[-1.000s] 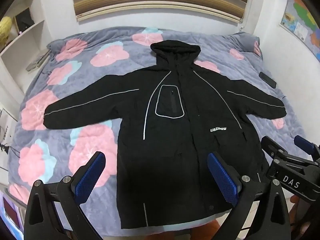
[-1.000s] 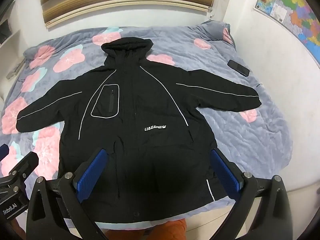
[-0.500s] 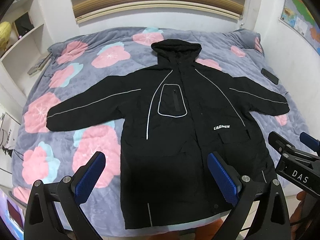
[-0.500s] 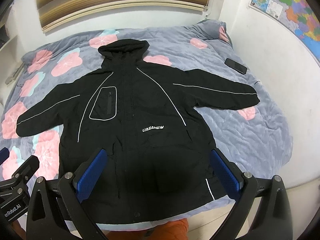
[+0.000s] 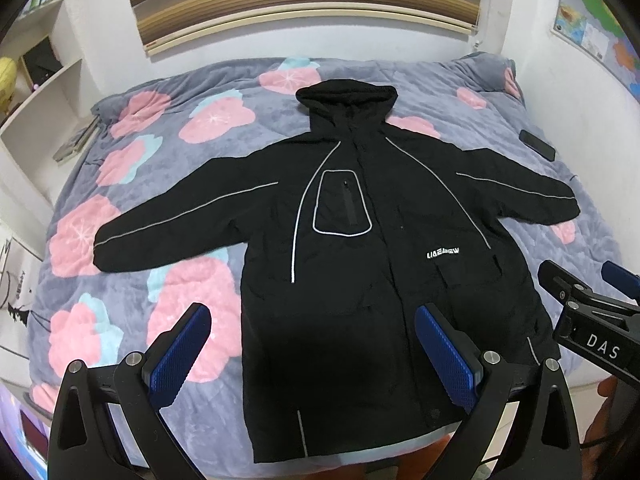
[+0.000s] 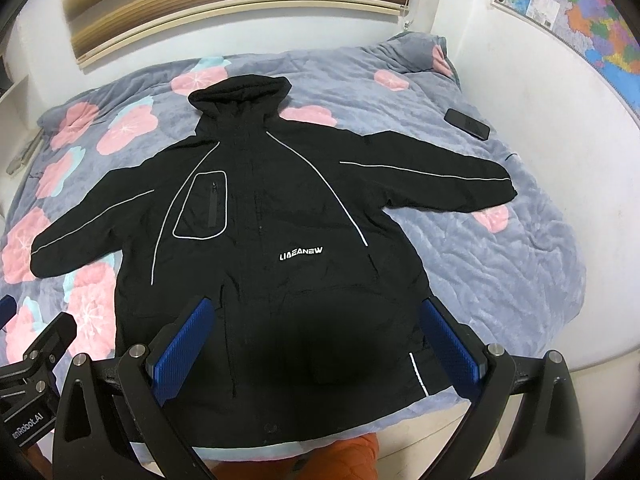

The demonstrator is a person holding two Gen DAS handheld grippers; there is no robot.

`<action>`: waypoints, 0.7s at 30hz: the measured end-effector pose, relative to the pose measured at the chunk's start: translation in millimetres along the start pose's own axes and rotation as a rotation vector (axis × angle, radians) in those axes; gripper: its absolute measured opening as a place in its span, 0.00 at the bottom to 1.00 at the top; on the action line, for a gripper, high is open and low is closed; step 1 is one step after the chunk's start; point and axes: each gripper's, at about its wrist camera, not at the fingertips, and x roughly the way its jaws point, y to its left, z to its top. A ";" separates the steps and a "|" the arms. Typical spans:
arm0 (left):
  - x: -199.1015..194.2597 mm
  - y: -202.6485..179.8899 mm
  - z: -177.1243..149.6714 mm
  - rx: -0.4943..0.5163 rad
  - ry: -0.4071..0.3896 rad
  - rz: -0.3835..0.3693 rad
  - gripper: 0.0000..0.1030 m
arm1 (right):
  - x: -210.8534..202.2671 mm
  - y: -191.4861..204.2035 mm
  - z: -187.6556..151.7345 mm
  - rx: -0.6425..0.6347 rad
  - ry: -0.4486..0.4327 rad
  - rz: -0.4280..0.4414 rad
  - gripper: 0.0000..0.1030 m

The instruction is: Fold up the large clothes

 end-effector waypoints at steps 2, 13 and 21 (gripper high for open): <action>1.7 1.4 -0.6 0.003 0.005 -0.011 0.99 | 1.1 0.1 0.5 0.000 0.003 0.001 1.00; 6.2 1.6 0.4 0.011 0.008 -0.029 0.99 | 5.3 5.2 1.9 -0.014 0.011 0.009 1.00; 13.2 2.6 1.5 0.013 0.021 -0.039 0.99 | 14.4 13.5 4.0 -0.029 0.039 0.020 1.00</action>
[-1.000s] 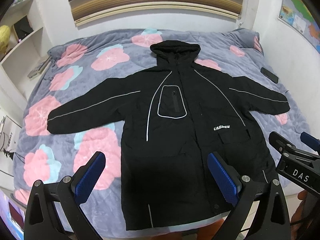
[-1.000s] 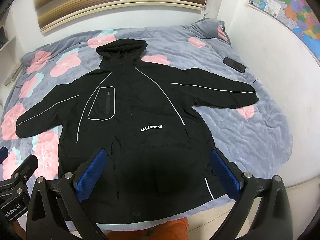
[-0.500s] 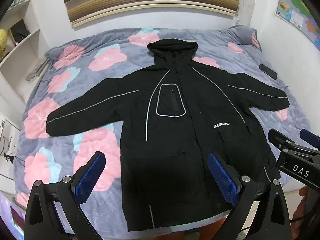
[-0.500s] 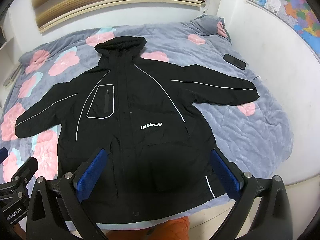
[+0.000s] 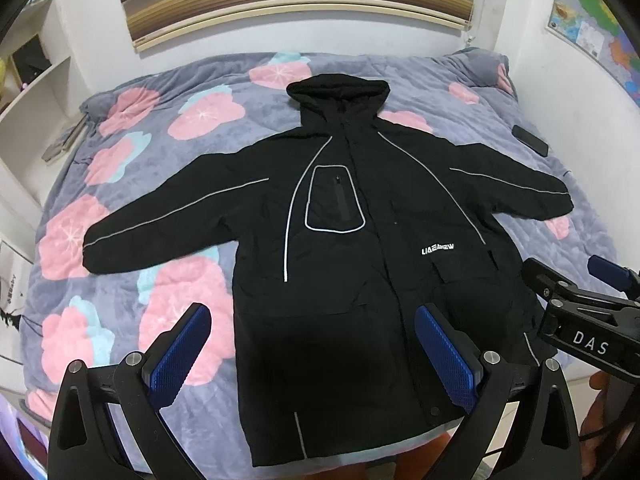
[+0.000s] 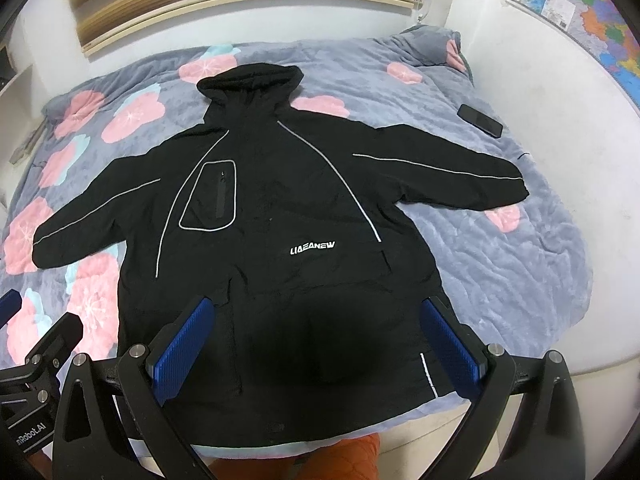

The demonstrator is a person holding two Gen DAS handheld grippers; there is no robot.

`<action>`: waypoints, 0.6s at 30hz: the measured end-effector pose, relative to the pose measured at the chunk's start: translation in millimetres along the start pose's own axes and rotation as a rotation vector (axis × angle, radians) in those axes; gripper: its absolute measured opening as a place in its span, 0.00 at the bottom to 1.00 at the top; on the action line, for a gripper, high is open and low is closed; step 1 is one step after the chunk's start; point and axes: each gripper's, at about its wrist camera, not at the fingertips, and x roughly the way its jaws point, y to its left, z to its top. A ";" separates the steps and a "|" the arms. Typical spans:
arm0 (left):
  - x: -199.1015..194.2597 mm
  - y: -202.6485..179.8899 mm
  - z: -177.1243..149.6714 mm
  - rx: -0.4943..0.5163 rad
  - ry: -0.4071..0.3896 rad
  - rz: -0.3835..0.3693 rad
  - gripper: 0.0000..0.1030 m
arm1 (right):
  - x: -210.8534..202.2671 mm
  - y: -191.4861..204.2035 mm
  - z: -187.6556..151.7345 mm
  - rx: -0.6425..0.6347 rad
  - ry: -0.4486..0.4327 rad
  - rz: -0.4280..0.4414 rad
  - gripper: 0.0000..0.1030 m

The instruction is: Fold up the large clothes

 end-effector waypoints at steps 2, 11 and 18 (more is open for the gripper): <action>2.1 1.0 0.9 -0.003 0.004 -0.002 0.99 | 2.3 1.9 1.7 -0.007 0.007 0.001 1.00; 8.2 4.7 4.7 -0.032 0.019 -0.001 0.99 | 8.3 11.6 5.6 -0.037 0.017 0.022 1.00; 18.8 20.4 -10.8 -0.144 0.101 -0.066 0.98 | 21.6 20.3 1.9 -0.070 0.053 0.063 1.00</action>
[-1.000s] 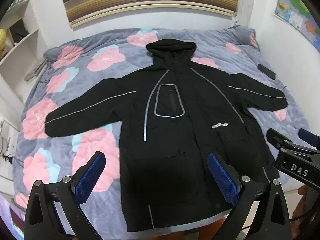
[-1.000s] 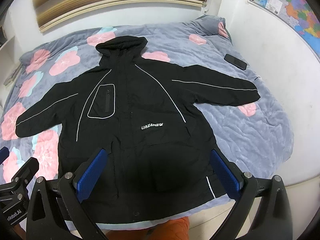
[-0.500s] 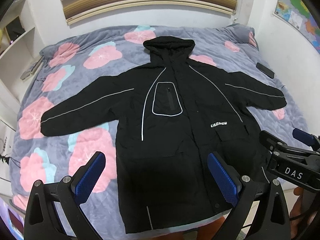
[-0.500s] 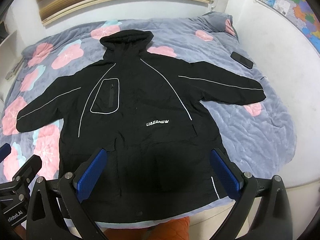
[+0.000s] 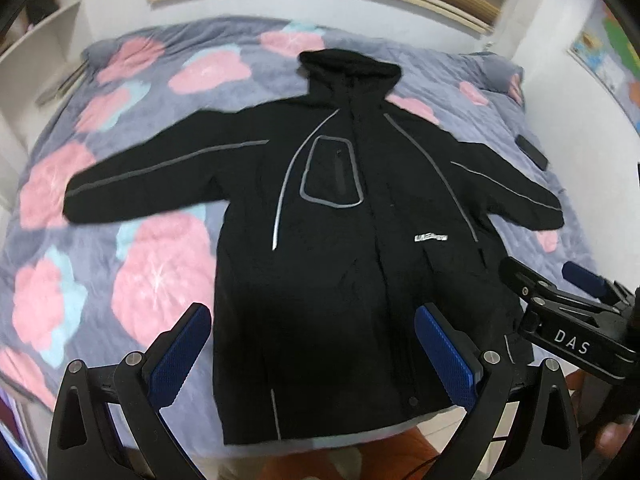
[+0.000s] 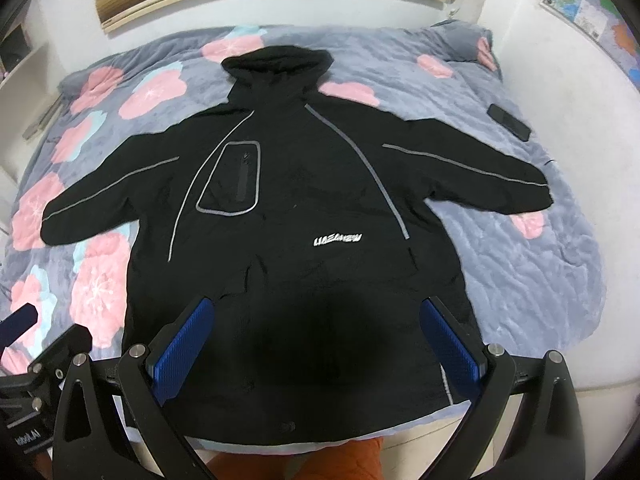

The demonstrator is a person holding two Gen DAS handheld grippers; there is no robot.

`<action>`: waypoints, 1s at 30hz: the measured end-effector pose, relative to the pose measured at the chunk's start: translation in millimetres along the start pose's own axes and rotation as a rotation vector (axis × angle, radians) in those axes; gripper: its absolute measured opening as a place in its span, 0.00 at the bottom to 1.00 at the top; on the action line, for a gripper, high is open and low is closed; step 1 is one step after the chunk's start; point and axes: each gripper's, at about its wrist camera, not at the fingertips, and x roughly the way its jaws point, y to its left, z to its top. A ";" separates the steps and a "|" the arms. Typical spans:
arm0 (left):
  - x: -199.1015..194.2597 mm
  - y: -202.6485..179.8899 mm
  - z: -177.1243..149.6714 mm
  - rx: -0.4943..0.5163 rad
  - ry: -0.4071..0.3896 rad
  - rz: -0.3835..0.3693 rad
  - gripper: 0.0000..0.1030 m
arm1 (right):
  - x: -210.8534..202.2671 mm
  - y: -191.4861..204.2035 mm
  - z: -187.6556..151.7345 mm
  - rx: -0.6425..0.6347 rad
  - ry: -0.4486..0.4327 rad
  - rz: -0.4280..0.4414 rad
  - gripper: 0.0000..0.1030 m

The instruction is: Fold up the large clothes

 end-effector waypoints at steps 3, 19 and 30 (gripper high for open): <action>-2.0 4.4 -4.4 -0.009 -0.012 0.047 0.99 | 3.9 3.2 -3.3 -0.012 0.016 0.020 1.00; -11.4 8.1 -15.9 -0.022 -0.018 0.081 0.99 | -3.0 -0.1 -14.6 0.016 0.024 0.038 1.00; -12.1 76.2 -6.6 -0.211 -0.037 0.064 0.99 | -13.2 2.5 -18.9 0.027 0.002 0.023 1.00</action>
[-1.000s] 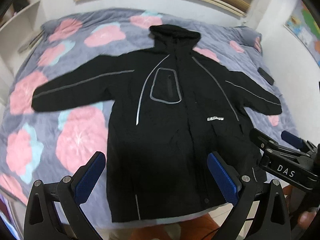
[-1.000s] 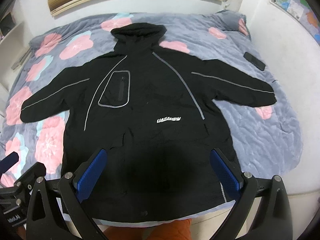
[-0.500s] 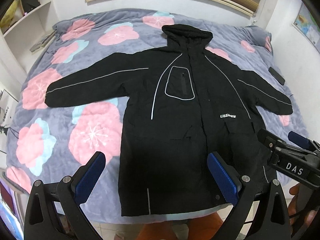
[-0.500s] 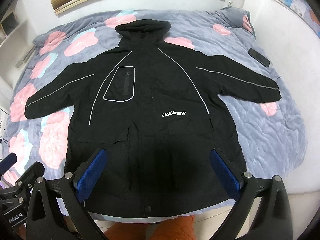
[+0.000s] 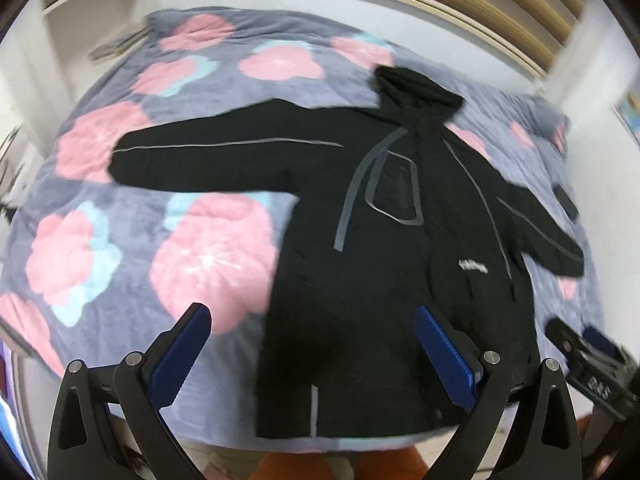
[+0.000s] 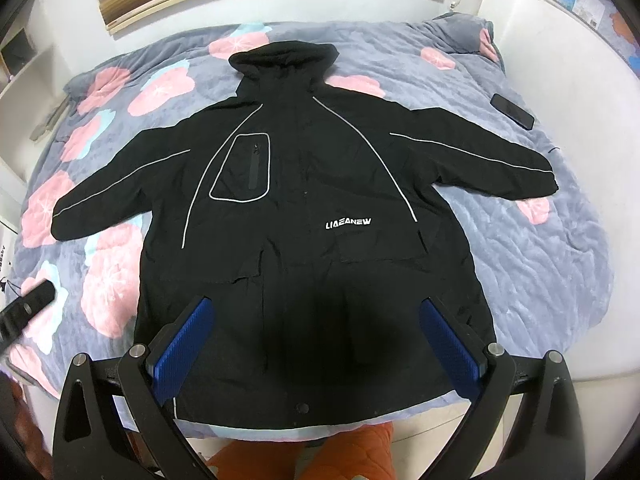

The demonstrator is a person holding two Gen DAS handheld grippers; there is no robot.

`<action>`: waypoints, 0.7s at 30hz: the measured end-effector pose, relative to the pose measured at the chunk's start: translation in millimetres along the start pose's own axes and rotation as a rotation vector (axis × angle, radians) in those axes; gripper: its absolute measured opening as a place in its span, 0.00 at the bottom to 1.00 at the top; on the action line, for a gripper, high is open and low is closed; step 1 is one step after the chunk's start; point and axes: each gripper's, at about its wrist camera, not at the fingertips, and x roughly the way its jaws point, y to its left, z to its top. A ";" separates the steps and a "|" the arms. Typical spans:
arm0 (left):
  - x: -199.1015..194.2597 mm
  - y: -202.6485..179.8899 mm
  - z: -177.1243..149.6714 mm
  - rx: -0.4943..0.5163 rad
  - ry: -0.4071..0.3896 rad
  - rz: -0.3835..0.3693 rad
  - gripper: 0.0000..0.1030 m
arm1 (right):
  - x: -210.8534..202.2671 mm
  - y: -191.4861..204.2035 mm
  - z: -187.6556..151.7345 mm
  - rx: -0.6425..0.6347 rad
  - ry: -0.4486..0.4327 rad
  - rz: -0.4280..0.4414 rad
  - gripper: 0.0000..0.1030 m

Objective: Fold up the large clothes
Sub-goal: 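Reach the left tool to the sleeve cuff and grasp it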

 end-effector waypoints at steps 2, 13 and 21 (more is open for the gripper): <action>0.7 18.9 8.1 -0.044 -0.015 0.018 0.99 | -1.7 0.0 1.7 0.004 -0.005 -0.005 1.00; 35.6 146.8 64.6 -0.293 -0.127 0.151 0.99 | 6.9 3.2 23.0 -0.004 -0.003 -0.073 1.00; 109.6 251.5 109.2 -0.576 -0.131 0.077 0.99 | 25.8 7.1 51.1 -0.007 0.005 -0.124 1.00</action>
